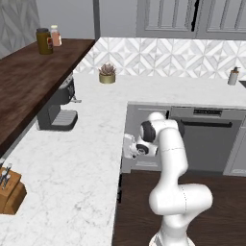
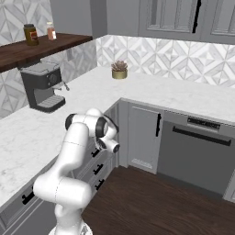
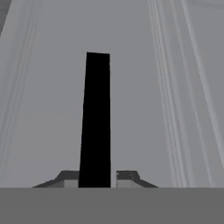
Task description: Take a straw from the drawer in front and place it inside the glass cup on the dining counter.
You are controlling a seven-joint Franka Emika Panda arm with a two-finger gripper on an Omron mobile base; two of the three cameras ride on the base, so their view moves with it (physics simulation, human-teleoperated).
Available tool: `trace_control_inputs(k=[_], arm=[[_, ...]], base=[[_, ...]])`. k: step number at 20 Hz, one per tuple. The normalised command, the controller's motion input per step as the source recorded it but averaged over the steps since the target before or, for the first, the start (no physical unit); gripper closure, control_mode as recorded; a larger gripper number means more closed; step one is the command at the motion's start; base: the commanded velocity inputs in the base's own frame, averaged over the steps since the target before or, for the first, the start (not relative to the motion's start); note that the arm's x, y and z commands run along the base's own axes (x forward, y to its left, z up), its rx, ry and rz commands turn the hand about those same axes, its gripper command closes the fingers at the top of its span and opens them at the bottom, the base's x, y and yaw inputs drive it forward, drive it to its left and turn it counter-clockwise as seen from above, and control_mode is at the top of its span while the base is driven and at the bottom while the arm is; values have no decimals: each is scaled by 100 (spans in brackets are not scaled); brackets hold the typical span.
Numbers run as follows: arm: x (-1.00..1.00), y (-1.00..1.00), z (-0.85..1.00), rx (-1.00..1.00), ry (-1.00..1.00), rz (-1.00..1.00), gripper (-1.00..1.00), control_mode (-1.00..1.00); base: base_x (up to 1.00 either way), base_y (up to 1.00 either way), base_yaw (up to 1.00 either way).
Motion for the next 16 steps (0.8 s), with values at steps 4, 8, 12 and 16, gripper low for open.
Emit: trace_control_inputs(k=[4,8,12,16], arm=[[-19,-55,0,4,0,0,100,-100],[-30,-79,0,5,0,0,100,-100],[-34,-99,0,8,0,0,100,-100],[-22,-100,0,6,0,0,100,-100]], base=[[0,0,0],[0,0,0],[0,0,0],[0,0,0]])
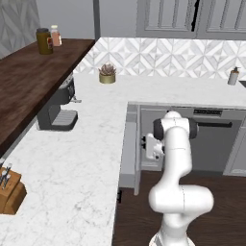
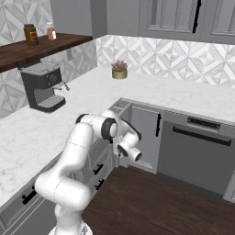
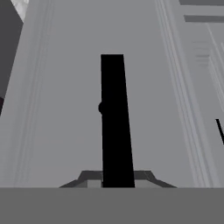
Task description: Take a straw from the drawer in front and place it inside the glass cup on the dining counter.
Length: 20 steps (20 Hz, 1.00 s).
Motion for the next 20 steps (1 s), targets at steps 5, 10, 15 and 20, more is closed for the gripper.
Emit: trace_control_inputs(k=[5,10,15,20], arm=[[-20,-100,0,5,1,0,100,-100],[-7,-100,0,5,3,0,-100,-100],[0,-100,0,1,10,0,-100,-100],[-7,-87,9,-1,17,0,-100,-100]], base=[[0,0,0],[0,0,0],[0,0,0],[0,0,0]])
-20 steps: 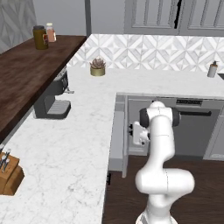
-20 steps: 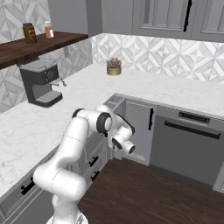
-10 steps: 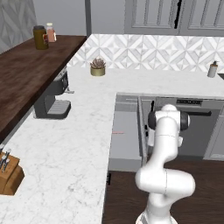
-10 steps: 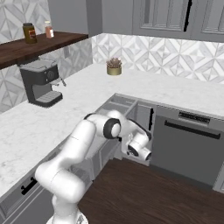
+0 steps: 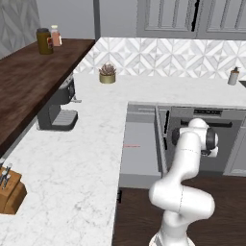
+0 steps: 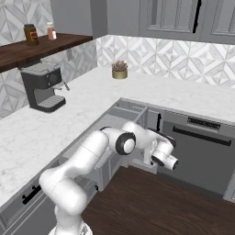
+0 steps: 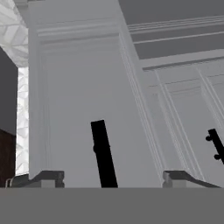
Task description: Take a straw from the drawer in front and place it inside the glass cup on the dining counter.
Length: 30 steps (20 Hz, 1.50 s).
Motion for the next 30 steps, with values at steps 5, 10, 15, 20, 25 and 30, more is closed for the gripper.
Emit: trace_control_inputs(k=[5,10,15,20,25,30], arm=[[-39,-8,86,-14,4,0,-100,-100],[-26,60,100,-25,3,0,-100,-100],[-15,92,100,-37,4,0,-100,-100],[-18,89,99,-39,4,0,-100,-100],[2,73,35,-23,30,1,-100,-100],[48,50,-3,-10,42,1,-100,-100]], base=[[0,0,0],[0,0,0],[0,0,0],[0,0,0],[0,0,0],[0,0,0]])
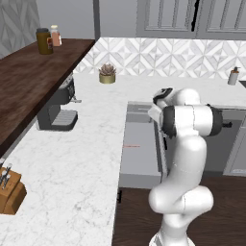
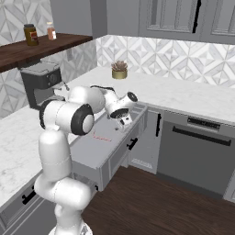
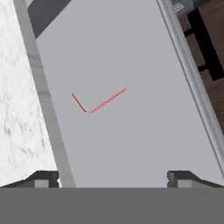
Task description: Take a straw from the drawer in front and place it inside the glass cup on the dining counter.
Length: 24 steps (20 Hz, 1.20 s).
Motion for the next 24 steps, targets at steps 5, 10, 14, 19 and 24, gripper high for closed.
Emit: trace_control_inputs(k=[5,10,14,19,24], arm=[[65,41,-32,-9,36,0,-100,-100],[12,2,-53,-13,18,0,-100,-100],[0,0,-61,-12,4,0,-100,-100],[-1,0,-60,-11,0,0,-100,-100],[-12,0,-53,-6,-3,0,-100,-100]], base=[[0,0,0],[0,0,0],[0,0,0],[0,0,0],[0,0,0]])
